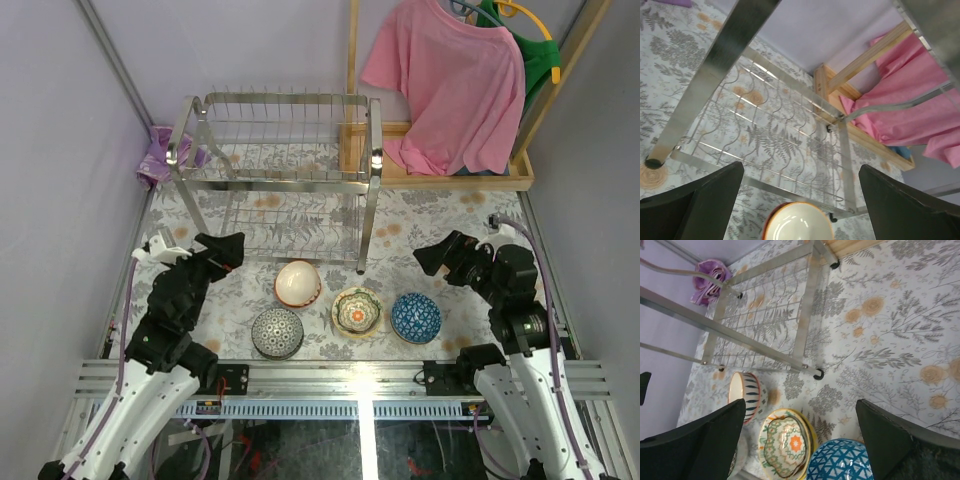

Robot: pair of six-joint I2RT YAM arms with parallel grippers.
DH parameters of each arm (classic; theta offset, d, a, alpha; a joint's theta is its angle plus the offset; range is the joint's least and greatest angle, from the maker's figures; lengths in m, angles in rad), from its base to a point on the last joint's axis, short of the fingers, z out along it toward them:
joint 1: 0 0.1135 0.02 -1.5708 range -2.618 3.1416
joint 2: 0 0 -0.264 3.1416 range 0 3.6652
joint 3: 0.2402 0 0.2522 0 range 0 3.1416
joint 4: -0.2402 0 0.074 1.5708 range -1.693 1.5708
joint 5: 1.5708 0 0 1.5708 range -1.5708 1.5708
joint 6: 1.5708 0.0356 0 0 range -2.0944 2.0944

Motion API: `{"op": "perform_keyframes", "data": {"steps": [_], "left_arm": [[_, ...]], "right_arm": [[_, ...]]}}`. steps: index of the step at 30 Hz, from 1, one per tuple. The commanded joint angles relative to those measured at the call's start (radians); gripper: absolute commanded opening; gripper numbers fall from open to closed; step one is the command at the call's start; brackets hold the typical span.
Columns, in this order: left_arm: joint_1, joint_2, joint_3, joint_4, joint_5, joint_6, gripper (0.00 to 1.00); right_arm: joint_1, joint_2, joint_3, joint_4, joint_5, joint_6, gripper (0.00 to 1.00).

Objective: Load the bowls into the dish rack
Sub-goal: Move the dish rack to the center of the board.

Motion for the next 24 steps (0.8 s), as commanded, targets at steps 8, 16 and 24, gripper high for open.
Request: {"op": "perform_keyframes", "data": {"steps": [8, 16, 24], "left_arm": [[-0.004, -0.057, 0.027, -0.065, 0.473, -0.167, 1.0], [-0.004, -0.06, 0.077, -0.175, 0.524, -0.199, 1.0], [-0.004, 0.07, 0.156, -0.295, 0.521, -0.119, 1.0]], "right_arm": [[0.001, -0.062, 0.157, -0.254, -0.248, 0.079, 0.99], [0.001, -0.055, 0.131, -0.355, -0.309, 0.051, 0.93], [0.002, 0.055, 0.105, -0.287, -0.354, 0.005, 0.93]]}}
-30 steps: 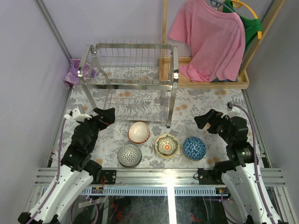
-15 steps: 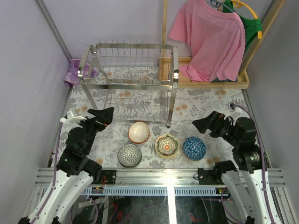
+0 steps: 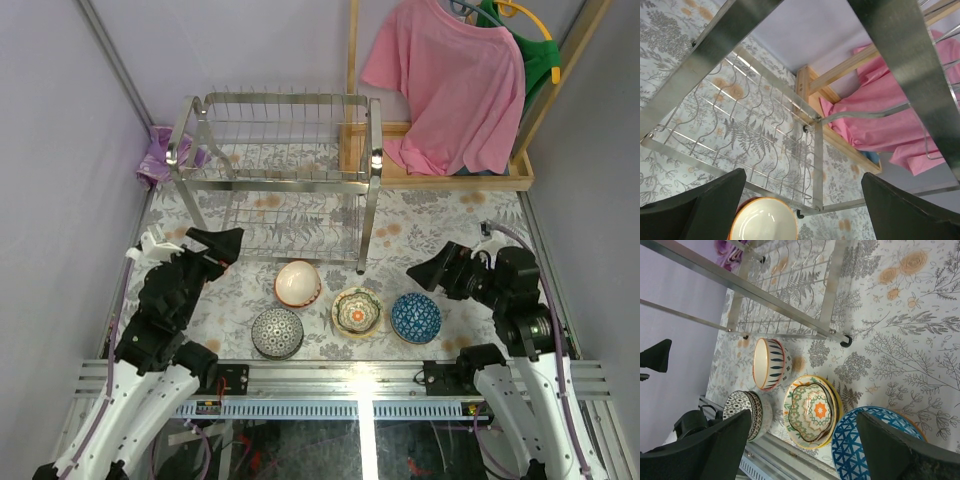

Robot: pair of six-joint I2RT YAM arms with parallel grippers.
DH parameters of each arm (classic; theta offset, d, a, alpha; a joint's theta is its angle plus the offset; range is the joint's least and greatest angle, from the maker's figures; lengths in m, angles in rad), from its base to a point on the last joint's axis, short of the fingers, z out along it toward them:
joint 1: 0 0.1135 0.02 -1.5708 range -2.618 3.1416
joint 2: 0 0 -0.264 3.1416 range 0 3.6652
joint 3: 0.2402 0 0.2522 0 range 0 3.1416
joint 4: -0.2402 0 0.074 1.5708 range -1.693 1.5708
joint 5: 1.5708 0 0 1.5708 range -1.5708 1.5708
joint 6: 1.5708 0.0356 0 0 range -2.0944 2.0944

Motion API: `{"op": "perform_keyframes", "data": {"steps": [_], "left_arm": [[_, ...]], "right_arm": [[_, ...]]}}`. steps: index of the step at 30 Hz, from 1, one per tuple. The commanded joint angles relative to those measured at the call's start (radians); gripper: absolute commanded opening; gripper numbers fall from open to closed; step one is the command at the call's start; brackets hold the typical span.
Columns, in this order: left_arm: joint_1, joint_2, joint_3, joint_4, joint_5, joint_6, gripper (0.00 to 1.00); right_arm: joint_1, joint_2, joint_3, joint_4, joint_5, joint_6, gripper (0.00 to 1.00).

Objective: Load the bowls into the dish rack
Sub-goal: Move the dish rack to the center of the board.

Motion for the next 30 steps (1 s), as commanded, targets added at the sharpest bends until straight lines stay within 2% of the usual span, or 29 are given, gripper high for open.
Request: {"op": "perform_keyframes", "data": {"steps": [1, 6, 9, 11, 12, 15, 18, 21, 25, 28, 30], "left_arm": [[-0.004, 0.087, 0.041, -0.187, 0.456, 0.061, 1.0], [-0.007, 0.112, 0.08, -0.202, 0.377, 0.101, 1.0], [-0.009, 0.13, 0.091, -0.191, 0.363, 0.095, 1.0], [-0.018, 0.164, 0.097, -0.184, 0.348, 0.102, 1.0], [-0.03, 0.179, 0.103, -0.185, 0.325, 0.111, 1.0], [-0.086, 0.207, 0.128, -0.215, 0.209, 0.124, 1.0], [-0.15, 0.217, 0.148, -0.233, 0.126, 0.11, 1.0], [-0.197, 0.226, 0.146, -0.233, 0.077, 0.099, 1.0], [-0.226, 0.248, 0.118, -0.217, 0.052, 0.083, 1.0], [-0.231, 0.248, 0.089, -0.184, 0.07, 0.064, 1.0], [-0.23, 0.238, 0.054, -0.159, 0.07, 0.014, 1.0]], "right_arm": [[0.002, 0.093, 0.028, -0.046, -0.15, -0.03, 0.93], [0.006, 0.246, 0.121, 0.017, -0.099, -0.082, 0.89], [0.058, 0.327, 0.198, 0.037, -0.004, -0.11, 0.88], [0.173, 0.365, 0.245, 0.048, 0.142, -0.118, 0.88], [0.27, 0.386, 0.264, 0.057, 0.226, -0.119, 0.88], [0.5, 0.458, 0.291, 0.089, 0.472, -0.124, 0.87], [0.691, 0.48, 0.233, 0.193, 0.715, -0.117, 0.86], [0.832, 0.513, 0.139, 0.334, 0.969, -0.135, 0.86], [0.888, 0.615, 0.108, 0.475, 1.191, -0.147, 0.86], [0.892, 0.659, 0.111, 0.547, 1.278, -0.164, 0.86], [0.892, 0.671, 0.103, 0.629, 1.284, -0.213, 0.86]]}}
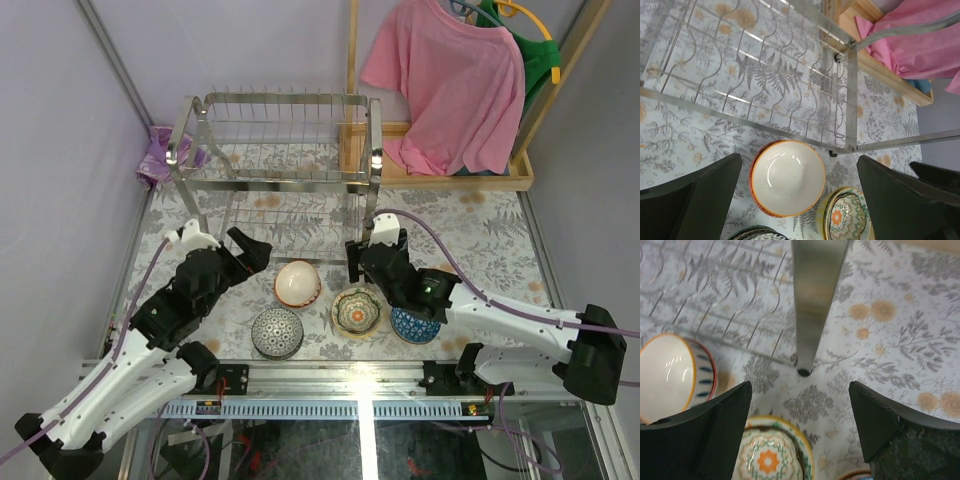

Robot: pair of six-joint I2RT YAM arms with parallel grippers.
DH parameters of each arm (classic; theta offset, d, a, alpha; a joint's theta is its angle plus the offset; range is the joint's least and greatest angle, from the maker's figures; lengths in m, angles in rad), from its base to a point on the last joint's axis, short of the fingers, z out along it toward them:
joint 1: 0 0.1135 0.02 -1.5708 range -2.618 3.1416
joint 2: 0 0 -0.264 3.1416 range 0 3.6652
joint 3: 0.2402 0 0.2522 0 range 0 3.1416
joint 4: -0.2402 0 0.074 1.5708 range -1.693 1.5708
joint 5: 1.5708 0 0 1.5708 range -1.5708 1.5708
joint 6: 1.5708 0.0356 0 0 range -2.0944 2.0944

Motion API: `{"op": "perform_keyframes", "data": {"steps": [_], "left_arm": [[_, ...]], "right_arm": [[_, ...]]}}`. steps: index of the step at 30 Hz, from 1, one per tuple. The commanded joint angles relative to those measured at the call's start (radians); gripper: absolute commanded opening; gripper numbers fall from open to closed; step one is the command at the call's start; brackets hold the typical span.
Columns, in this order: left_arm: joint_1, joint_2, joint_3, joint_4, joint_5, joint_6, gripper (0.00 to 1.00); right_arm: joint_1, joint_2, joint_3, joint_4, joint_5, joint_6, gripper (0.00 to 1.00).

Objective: Load the bowls into the dish rack
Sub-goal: Move the dish rack to the center of the board.

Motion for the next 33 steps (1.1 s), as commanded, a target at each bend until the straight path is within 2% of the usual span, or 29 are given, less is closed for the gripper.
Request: {"op": "perform_keyframes", "data": {"steps": [1, 5, 8, 11, 16, 19, 21, 24, 28, 31, 33], "left_arm": [[-0.005, -0.011, -0.063, -0.012, 0.166, -0.076, 1.0], [-0.006, -0.007, -0.078, -0.018, 0.138, -0.119, 1.0], [-0.006, -0.006, -0.062, -0.04, 0.103, -0.113, 1.0], [-0.006, -0.005, -0.029, -0.079, 0.074, -0.092, 1.0], [-0.006, -0.006, 0.024, -0.139, 0.06, -0.073, 0.99], [-0.006, -0.027, 0.045, -0.166, 0.063, -0.064, 0.98], [-0.006, -0.04, 0.063, -0.196, 0.05, -0.06, 0.98], [-0.006, -0.056, 0.095, -0.249, 0.017, -0.047, 0.98], [-0.006, -0.072, 0.112, -0.287, -0.006, -0.038, 0.98], [-0.006, -0.073, 0.113, -0.302, -0.026, -0.042, 0.98], [-0.006, -0.073, 0.113, -0.304, -0.035, -0.048, 0.98]], "right_arm": [[0.01, 0.013, 0.001, 0.27, 0.207, -0.09, 0.85], [0.008, 0.073, 0.008, 0.381, 0.212, -0.171, 0.84], [0.007, 0.132, 0.037, 0.417, 0.225, -0.202, 0.8], [-0.001, 0.193, 0.078, 0.422, 0.255, -0.21, 0.77], [-0.038, 0.264, 0.129, 0.36, 0.325, -0.138, 0.63], [-0.05, 0.277, 0.114, 0.361, 0.343, -0.121, 0.6], [-0.068, 0.283, 0.097, 0.371, 0.327, -0.122, 0.53], [-0.086, 0.283, 0.082, 0.364, 0.33, -0.117, 0.34], [-0.094, 0.252, 0.042, 0.371, 0.351, -0.119, 0.31], [-0.107, 0.223, 0.016, 0.367, 0.364, -0.119, 0.17], [-0.119, 0.197, 0.001, 0.342, 0.38, -0.107, 0.15]]}}
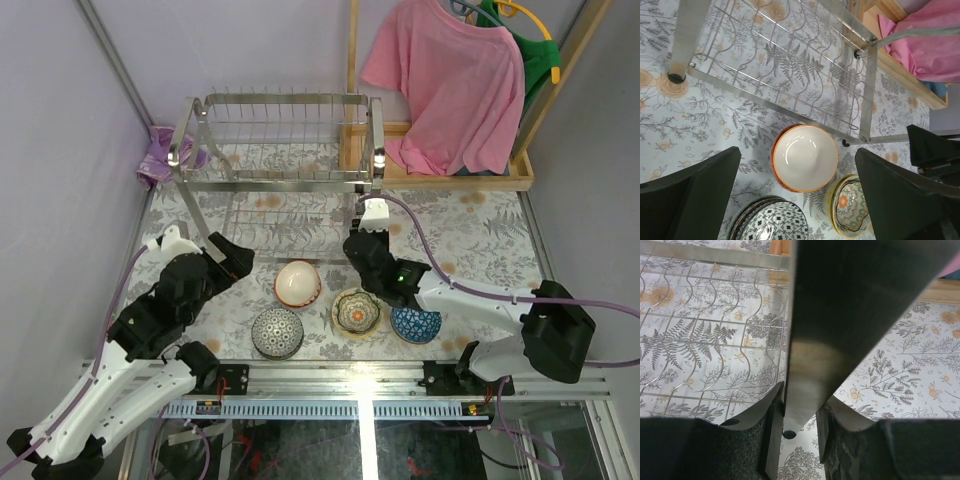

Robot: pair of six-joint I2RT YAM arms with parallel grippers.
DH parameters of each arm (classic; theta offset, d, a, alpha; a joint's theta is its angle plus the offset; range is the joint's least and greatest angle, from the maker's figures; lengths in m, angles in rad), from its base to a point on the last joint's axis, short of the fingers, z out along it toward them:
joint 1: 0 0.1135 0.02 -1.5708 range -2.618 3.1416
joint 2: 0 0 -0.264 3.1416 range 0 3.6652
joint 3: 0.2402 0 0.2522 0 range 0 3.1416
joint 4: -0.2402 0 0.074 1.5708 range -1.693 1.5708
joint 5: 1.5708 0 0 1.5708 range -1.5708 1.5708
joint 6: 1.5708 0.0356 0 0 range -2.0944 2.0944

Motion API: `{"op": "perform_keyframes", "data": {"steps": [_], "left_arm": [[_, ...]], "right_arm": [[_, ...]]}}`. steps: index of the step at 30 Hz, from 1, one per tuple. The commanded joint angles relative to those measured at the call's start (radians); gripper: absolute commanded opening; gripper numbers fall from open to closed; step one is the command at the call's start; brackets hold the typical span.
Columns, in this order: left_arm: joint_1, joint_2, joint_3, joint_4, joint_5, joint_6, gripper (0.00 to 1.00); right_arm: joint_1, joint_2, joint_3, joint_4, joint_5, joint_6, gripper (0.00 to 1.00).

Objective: Load the bowls into the dish rack
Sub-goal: Move the dish rack to the center of the board.

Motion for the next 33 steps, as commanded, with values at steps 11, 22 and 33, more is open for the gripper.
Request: {"op": "perform_keyframes", "data": {"steps": [11, 22, 33], "left_arm": [[-0.006, 0.021, 0.029, -0.07, -0.004, 0.016, 0.98], [-0.006, 0.075, 0.038, -0.098, -0.077, 0.002, 0.98], [-0.006, 0.247, -0.013, 0.142, -0.031, 0.037, 0.96]], "right_arm": [[-0.089, -0.189, -0.1, -0.161, 0.182, 0.137, 0.09], [-0.097, -0.267, -0.134, -0.388, 0.248, 0.346, 0.09], [-0.243, -0.402, -0.231, -0.38, 0.137, 0.334, 0.11]]}}
